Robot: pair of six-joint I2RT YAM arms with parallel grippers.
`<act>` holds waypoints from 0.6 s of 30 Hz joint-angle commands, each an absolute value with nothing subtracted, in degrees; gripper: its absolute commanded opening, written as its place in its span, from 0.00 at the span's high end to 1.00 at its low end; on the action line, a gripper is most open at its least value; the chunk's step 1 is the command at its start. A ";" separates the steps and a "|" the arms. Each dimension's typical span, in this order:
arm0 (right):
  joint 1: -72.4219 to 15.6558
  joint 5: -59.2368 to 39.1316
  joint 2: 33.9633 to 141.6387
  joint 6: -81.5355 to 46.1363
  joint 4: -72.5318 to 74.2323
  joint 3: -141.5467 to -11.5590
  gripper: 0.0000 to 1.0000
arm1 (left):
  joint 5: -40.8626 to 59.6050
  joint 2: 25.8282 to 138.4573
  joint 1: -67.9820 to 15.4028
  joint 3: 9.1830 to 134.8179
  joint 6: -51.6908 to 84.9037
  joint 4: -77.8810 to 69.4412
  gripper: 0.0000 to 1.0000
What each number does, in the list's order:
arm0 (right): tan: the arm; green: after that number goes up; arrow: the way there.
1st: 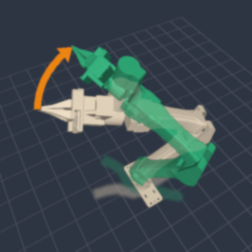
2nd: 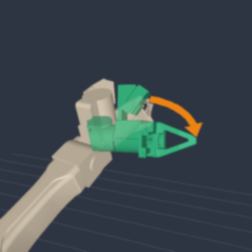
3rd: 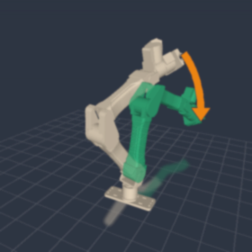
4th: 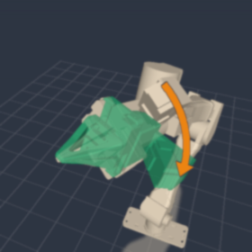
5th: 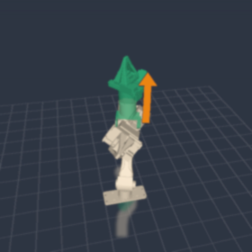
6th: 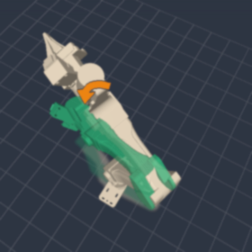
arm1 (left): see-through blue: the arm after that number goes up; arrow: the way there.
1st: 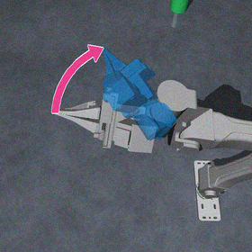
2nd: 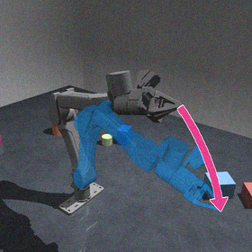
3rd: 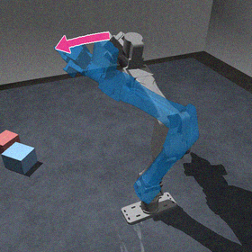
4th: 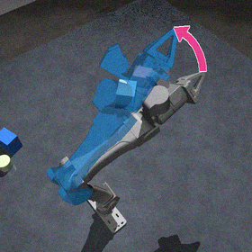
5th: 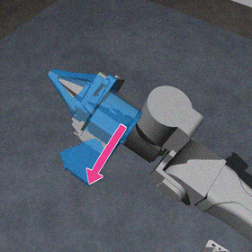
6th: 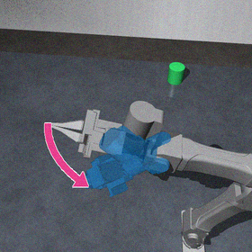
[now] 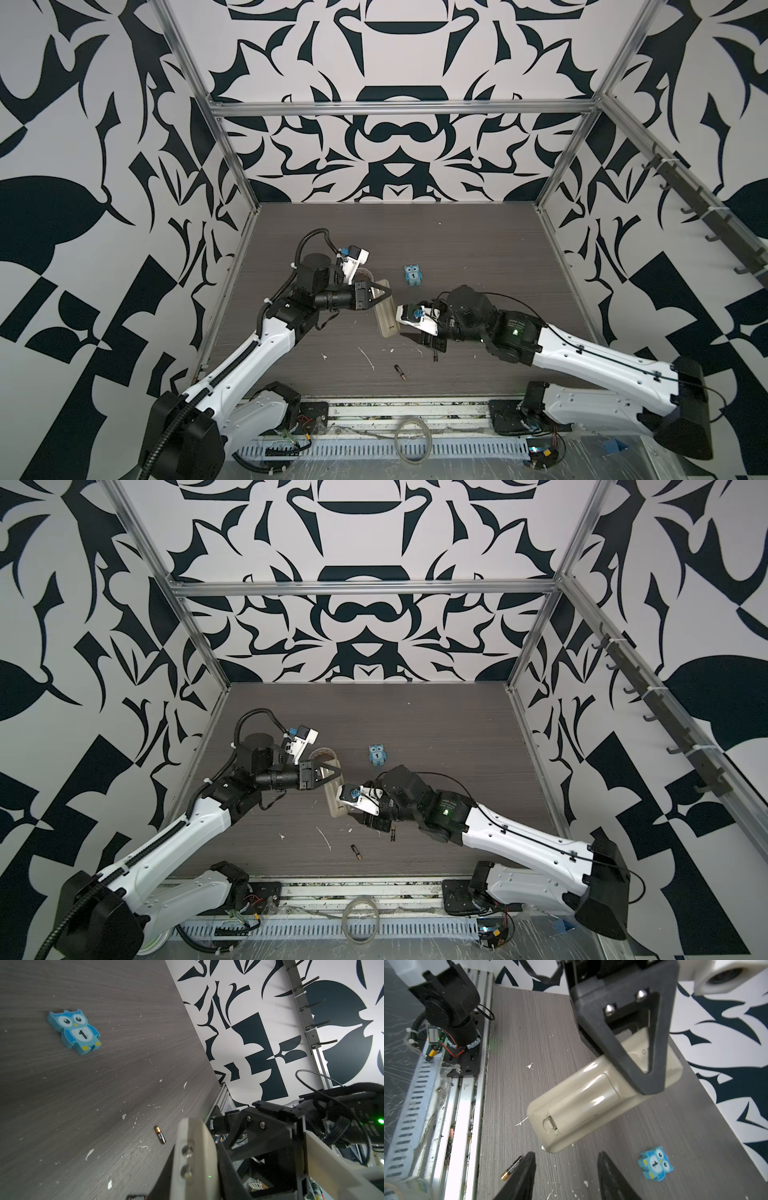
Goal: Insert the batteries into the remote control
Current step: 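Move the right gripper to the battery-cover end of the white remote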
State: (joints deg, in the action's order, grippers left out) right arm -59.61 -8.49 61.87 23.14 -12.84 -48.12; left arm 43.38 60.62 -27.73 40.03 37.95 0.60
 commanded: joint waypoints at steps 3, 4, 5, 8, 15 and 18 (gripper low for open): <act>-62.42 -4.06 62.09 28.60 -11.47 -50.62 0.55 | 47.44 61.30 -27.80 38.99 39.35 1.23 1.00; -62.86 -4.42 61.97 28.83 -10.68 -50.21 0.56 | 47.79 61.55 -27.82 38.86 39.54 1.19 1.00; -63.11 -4.67 61.81 29.08 -10.11 -49.86 0.56 | 48.05 61.82 -27.78 38.85 39.75 1.02 1.00; -63.46 -6.30 61.22 29.50 -8.59 -49.05 0.57 | 49.30 62.70 -27.82 38.54 40.66 0.24 1.00; -63.98 -7.94 62.38 30.38 -8.36 -49.35 0.64 | 50.70 63.72 -27.83 38.41 41.74 -0.52 1.00; -64.12 -8.26 62.93 30.72 -8.26 -49.40 0.64 | 51.02 63.94 -27.78 37.93 42.83 -2.02 1.00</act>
